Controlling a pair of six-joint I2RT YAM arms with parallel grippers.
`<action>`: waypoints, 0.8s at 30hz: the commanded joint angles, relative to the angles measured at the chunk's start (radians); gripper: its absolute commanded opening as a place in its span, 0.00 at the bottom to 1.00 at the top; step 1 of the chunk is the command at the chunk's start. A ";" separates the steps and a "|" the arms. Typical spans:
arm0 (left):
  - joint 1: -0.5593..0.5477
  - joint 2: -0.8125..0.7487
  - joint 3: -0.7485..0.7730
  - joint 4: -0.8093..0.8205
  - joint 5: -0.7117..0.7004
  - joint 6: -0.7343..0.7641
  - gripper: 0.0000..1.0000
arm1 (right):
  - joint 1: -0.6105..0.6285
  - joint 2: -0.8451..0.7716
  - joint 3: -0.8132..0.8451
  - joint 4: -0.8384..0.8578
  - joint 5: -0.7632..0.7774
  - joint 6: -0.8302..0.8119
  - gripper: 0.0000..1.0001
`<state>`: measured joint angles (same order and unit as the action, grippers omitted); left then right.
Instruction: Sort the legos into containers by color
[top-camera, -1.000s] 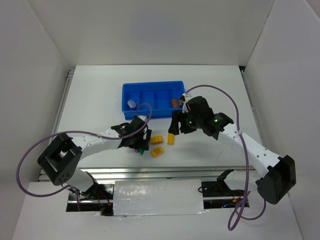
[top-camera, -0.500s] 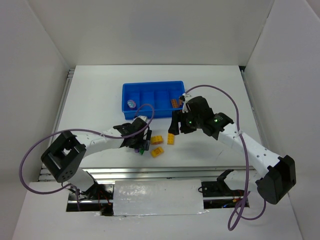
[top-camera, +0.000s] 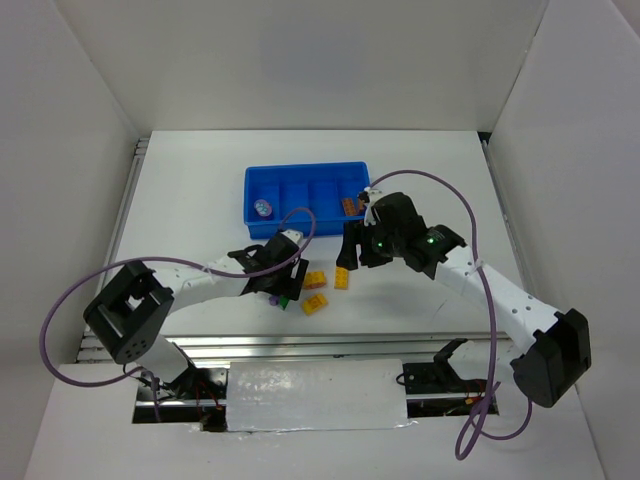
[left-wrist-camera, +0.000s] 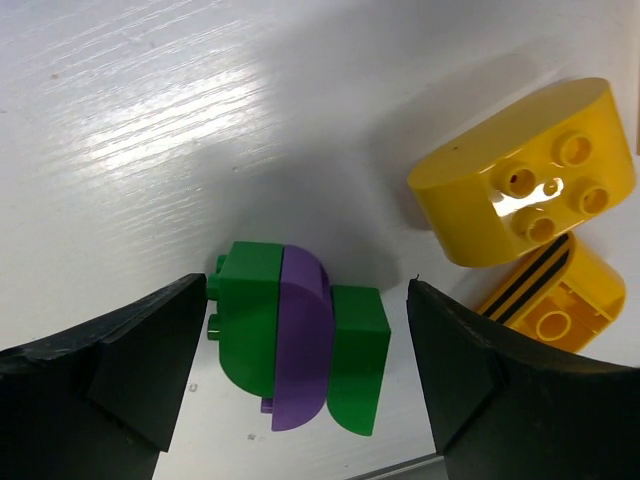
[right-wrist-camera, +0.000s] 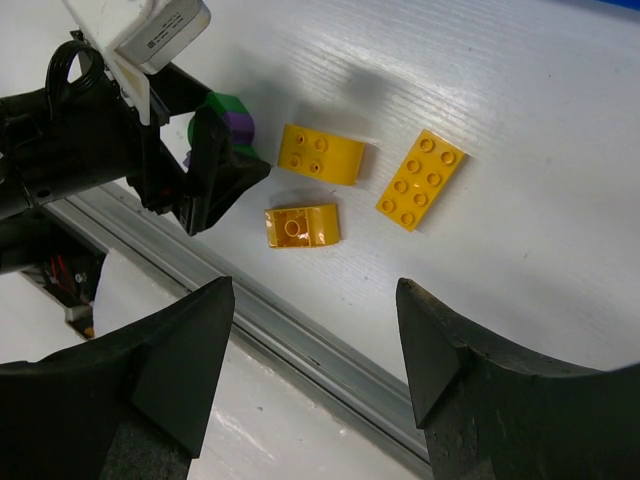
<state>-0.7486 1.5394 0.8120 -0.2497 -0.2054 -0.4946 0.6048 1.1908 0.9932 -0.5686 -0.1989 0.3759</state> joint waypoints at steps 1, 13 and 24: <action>-0.005 0.017 0.024 0.035 0.049 0.036 0.92 | 0.010 0.006 0.004 0.027 -0.002 -0.011 0.73; -0.029 -0.019 0.006 -0.025 -0.028 -0.042 0.50 | 0.012 0.010 0.005 0.026 -0.002 -0.011 0.73; -0.029 -0.125 0.134 -0.164 -0.089 -0.192 0.00 | 0.013 -0.014 -0.028 0.081 -0.017 0.015 0.74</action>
<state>-0.7742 1.4868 0.8742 -0.3805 -0.2710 -0.6136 0.6090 1.1999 0.9867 -0.5537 -0.2039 0.3790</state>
